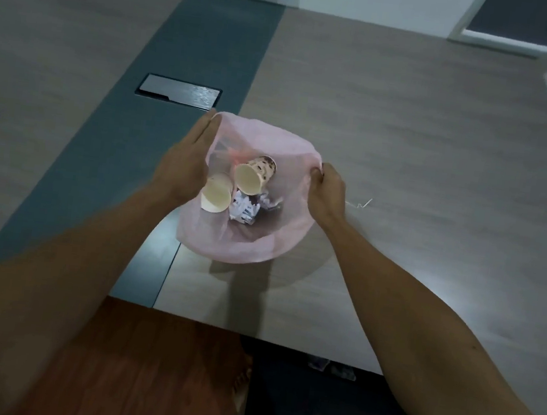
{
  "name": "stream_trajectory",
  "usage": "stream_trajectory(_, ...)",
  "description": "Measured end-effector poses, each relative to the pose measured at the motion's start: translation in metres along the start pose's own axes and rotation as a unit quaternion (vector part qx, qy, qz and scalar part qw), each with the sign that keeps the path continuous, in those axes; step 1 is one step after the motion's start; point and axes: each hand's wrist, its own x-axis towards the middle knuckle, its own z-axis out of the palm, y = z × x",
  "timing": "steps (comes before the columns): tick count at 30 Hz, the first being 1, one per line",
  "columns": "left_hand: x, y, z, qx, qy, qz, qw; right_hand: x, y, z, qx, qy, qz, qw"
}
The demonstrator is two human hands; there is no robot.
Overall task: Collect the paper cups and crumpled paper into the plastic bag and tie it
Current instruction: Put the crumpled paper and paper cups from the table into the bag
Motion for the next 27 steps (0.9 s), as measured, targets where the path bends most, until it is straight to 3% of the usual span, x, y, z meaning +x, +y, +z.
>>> stream_trajectory(10,0.029,0.112,0.015,-0.052,0.041,0.054,0.996,0.01,0.007,-0.145,-0.034,0.082,-0.028,0.996)
stream_trajectory(19,0.027,0.284,0.055,-0.113,0.039,0.092,0.989,-0.006,0.09,-0.318,-0.092,0.152,-0.005,0.984)
stream_trajectory(27,0.014,0.398,0.101,-0.154,0.012,0.094,0.984,-0.015,0.173,-0.428,-0.13,0.176,0.021,0.975)
